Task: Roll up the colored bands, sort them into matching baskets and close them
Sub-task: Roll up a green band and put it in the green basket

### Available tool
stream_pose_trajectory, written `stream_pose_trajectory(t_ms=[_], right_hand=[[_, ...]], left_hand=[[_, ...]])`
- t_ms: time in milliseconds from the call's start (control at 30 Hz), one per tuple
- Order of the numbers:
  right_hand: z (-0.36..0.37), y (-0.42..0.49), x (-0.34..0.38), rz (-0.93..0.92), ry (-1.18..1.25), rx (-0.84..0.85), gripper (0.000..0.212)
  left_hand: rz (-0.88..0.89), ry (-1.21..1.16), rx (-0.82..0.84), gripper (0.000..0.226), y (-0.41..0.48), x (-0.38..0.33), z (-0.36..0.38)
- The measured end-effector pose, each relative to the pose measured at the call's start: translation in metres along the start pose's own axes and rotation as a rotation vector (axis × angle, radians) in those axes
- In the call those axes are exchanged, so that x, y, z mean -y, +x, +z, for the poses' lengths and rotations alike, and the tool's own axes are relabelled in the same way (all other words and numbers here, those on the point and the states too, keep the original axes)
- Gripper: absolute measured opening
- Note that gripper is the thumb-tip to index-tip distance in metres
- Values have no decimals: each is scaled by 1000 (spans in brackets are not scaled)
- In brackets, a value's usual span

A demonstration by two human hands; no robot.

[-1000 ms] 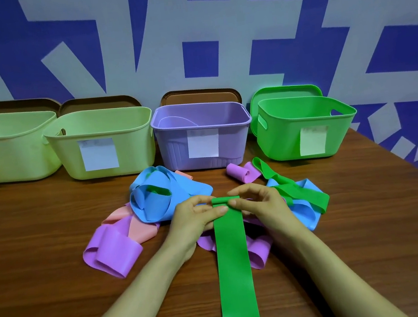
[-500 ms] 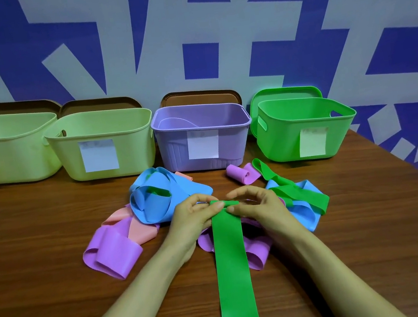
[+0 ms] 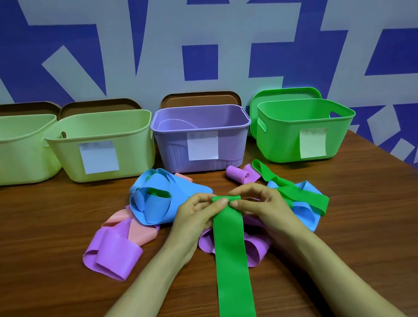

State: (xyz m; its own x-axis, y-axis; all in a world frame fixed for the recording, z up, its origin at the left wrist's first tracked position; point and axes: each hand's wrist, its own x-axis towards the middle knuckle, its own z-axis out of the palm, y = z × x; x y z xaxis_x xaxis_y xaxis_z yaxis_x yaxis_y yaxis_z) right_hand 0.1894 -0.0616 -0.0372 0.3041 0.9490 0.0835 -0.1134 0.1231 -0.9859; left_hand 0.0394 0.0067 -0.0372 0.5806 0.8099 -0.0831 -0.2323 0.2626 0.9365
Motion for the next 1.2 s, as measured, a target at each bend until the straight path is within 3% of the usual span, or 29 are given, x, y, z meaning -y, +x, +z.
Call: stream_pose_trajectory(t_ms=[367, 567, 700, 833, 1200], right_hand=[[1, 1, 2, -4, -60, 1, 32], [2, -1, 2, 28, -66, 4, 10], [1, 1, 2, 17, -46, -35, 7], [0, 2, 0, 14, -55, -47, 6], [-3, 3, -1, 24, -4, -36, 22]], left_hand=[[13, 4, -47, 12, 1, -1, -2], [63, 58, -64, 17, 1, -1, -2], [-2, 87, -60, 31, 0, 1, 0], [-41, 102, -74, 23, 1, 2, -2], [-32, 30, -30, 24, 2, -3, -3]])
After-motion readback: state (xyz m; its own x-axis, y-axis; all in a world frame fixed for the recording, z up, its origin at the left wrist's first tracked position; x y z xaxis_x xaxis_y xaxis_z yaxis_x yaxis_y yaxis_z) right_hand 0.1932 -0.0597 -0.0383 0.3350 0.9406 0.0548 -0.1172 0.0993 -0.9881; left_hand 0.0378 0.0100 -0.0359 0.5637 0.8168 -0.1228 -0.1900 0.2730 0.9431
